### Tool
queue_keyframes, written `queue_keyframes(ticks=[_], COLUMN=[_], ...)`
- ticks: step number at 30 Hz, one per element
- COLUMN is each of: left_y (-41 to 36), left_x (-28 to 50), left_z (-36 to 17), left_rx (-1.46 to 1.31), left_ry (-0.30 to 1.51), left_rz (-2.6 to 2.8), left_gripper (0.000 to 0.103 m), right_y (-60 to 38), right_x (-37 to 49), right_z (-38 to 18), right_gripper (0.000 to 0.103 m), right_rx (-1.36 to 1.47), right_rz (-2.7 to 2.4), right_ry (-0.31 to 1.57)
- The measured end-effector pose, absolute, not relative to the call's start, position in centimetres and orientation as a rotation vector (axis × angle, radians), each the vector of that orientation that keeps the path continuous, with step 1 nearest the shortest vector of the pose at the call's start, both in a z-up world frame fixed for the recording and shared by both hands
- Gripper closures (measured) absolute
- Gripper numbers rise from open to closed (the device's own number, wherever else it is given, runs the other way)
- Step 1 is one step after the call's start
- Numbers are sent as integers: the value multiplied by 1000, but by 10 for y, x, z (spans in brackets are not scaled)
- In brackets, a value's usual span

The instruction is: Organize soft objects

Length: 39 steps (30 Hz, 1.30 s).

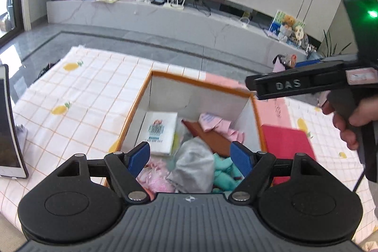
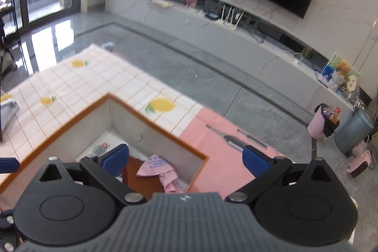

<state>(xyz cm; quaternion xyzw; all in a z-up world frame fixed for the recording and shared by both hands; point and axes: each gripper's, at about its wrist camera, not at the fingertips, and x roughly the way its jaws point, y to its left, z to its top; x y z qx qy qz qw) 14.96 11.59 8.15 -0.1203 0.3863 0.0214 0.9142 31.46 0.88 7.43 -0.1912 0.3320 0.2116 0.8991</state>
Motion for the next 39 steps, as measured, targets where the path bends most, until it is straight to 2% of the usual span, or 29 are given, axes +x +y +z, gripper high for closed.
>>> queue_keyframes(ticks=[10, 15, 20, 25, 31, 39], left_y=[73, 44, 28, 28, 39, 31], left_x=[126, 101, 82, 73, 51, 51], left_z=[124, 143, 147, 127, 79, 19], left_rx=[-153, -45, -34, -87, -133, -16], left_ry=[653, 526, 457, 476, 570, 716], left_rz=[56, 68, 55, 59, 122, 110], left_gripper=[12, 12, 12, 12, 12, 14], right_y=[-71, -109, -125, -135, -135, -119], right_x=[242, 201, 167, 141, 126, 112], right_z=[117, 112, 81, 29, -23, -47], right_gripper=[3, 3, 3, 3, 3, 3], right_rx=[-193, -132, -150, -88, 0, -96], right_rz=[497, 494, 466, 472, 516, 536], right_ry=[567, 517, 499, 556, 667, 702])
